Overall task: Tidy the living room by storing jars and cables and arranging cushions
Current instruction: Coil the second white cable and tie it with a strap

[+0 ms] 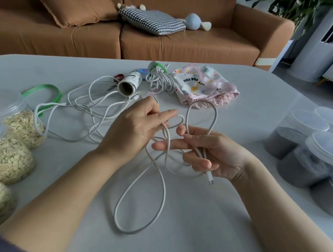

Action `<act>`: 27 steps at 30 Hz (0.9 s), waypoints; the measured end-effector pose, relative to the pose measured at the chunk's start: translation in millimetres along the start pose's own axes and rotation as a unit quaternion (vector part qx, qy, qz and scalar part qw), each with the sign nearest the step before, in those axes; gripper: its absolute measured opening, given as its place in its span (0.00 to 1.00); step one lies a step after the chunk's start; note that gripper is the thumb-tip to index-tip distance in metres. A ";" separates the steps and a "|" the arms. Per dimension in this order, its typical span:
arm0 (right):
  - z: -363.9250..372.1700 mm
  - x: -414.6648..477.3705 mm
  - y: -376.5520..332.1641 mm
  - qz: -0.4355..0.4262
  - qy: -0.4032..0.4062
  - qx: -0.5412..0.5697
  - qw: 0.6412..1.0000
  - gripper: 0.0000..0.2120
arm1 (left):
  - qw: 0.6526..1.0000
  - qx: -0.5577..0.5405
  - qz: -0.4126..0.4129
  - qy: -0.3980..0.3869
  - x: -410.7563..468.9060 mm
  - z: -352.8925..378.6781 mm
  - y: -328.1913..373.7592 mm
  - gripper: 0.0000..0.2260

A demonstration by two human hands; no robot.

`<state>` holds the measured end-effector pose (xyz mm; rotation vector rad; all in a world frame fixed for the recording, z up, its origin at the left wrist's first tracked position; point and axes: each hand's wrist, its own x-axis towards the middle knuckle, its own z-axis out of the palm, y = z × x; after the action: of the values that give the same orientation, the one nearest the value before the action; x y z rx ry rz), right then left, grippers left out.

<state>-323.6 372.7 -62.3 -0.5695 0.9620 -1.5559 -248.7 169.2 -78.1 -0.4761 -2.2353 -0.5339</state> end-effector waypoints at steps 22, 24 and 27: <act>0.9 4.3 -10.1 -0.257 0.227 0.072 0.937 0.06 | 0.943 -0.139 -0.297 0.063 -12.1 8.6 -7.3 0.09; 2.4 7.2 -6.9 -0.202 0.248 0.036 0.947 0.03 | 0.958 -0.119 -0.259 0.041 -11.3 10.3 -6.0 0.10; 3.4 12.2 -2.7 -0.173 0.248 0.017 0.953 0.17 | 0.973 -0.116 -0.200 -0.021 -11.8 13.7 -8.0 0.11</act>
<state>-325.1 360.1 -60.1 -0.3353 1.2545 -2.0857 -253.5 167.5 -97.2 -0.1485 -2.3297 -1.0086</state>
